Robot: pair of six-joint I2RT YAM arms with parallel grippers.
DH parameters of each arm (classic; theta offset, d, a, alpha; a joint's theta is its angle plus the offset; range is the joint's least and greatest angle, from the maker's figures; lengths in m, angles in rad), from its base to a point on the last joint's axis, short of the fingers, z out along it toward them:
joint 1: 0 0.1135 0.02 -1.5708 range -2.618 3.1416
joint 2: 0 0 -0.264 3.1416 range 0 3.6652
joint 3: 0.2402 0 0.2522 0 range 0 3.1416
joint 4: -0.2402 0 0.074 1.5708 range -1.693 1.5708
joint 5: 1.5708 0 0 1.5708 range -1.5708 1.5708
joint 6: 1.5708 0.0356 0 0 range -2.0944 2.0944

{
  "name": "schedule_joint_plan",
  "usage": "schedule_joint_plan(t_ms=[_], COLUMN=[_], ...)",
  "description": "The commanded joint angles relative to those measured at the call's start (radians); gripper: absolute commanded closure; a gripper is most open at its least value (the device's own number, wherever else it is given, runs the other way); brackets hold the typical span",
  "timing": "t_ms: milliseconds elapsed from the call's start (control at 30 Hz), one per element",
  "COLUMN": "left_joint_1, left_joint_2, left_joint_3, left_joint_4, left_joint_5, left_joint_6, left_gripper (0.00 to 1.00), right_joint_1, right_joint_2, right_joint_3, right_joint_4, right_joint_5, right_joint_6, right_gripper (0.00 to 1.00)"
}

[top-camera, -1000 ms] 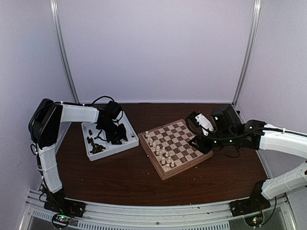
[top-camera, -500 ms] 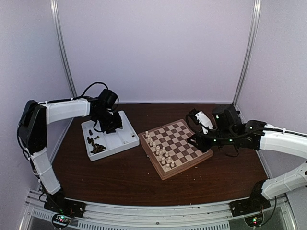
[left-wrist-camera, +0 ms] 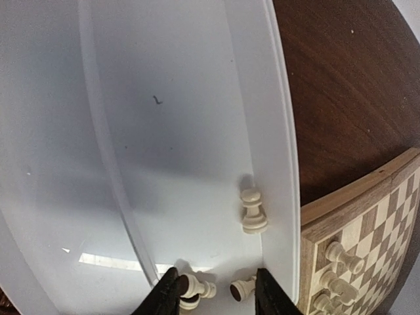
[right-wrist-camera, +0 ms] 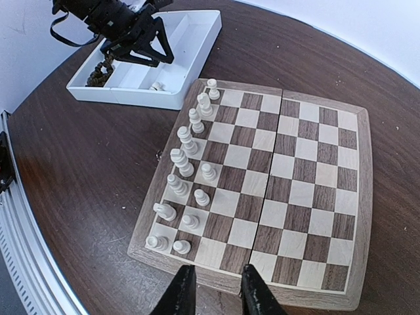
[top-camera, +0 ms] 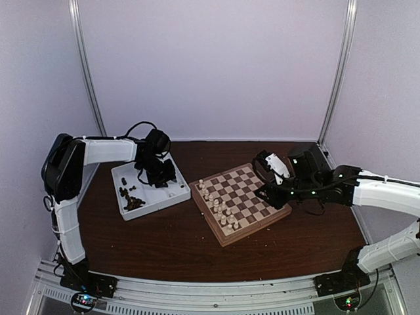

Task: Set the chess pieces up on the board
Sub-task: Pick up the chess piece from the storage box.

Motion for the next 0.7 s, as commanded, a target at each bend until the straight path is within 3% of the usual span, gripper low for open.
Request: schedule_joint_plan(t_ms=[0,533,667], left_joint_1=[-0.005,-0.005,-0.004], left_joint_2=[0.052,0.192,0.209], left_joint_3=[0.049,0.124,0.135], left_joint_4=[0.053,0.089,0.067], left_joint_5=[0.051,0.132,0.133], left_joint_6=[-0.012,-0.116,-0.127], left_gripper=[0.61,0.61,0.7], right_joint_1=[-0.005,-0.005,-0.004], right_joint_2=[-0.016,-0.039,-0.044], right_joint_3=[-0.012,-0.028,-0.032], right_joint_4=[0.008,0.004,0.004], right_joint_5=[-0.001,0.015,0.019], right_joint_6=[0.001,0.001,0.0], right_gripper=[0.74,0.74,0.74])
